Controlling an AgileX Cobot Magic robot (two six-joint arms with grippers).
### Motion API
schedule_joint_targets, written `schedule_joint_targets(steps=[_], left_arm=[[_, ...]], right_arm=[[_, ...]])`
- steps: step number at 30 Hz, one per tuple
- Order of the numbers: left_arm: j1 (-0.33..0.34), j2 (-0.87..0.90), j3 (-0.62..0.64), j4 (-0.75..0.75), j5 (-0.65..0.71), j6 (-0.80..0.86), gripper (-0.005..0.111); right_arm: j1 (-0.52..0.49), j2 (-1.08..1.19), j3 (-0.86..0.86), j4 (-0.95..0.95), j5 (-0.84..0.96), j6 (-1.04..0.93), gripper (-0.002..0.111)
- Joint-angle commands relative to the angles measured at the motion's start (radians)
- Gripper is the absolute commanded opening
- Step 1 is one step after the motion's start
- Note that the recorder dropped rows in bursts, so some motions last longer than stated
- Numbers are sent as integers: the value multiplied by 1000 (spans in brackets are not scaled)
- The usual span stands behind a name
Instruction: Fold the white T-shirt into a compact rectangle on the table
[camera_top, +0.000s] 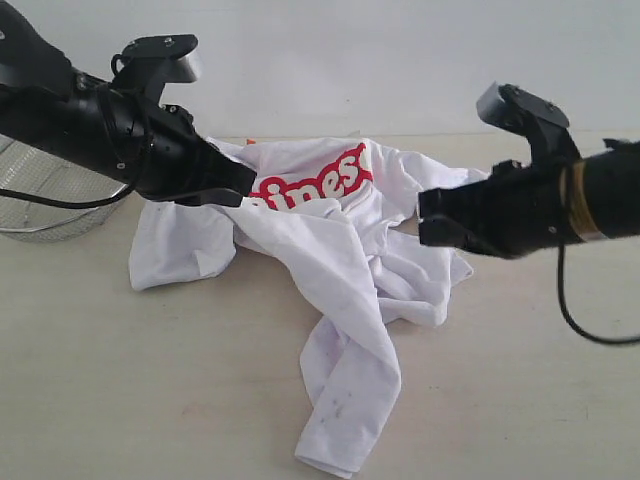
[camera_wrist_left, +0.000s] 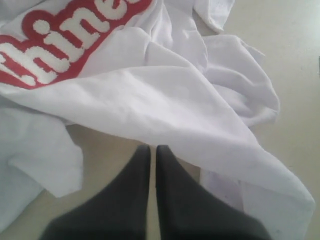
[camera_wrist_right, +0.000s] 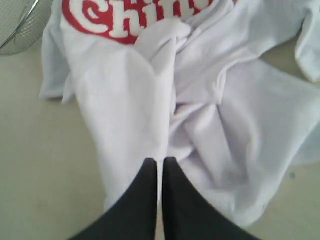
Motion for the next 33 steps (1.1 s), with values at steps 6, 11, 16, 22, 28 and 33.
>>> schedule_joint_targets(steps=[6, 11, 16, 22, 28, 33], left_arm=[[-4, -29, 10, -33, 38, -6, 4], [-4, -30, 10, -59, 53, -6, 4], [-4, -31, 10, -72, 58, -6, 4], [-4, -31, 10, -72, 85, -6, 4], [-4, -31, 10, -72, 89, -6, 4], [-4, -31, 10, -72, 89, -6, 4]], right_arm=[[121, -169, 244, 24, -45, -57, 9], [150, -169, 260, 18, -70, -35, 41], [150, -169, 260, 16, -36, -40, 54], [150, -169, 260, 9, -34, -40, 54], [150, -169, 260, 9, 1, -75, 54], [150, -169, 260, 47, 40, -124, 54]])
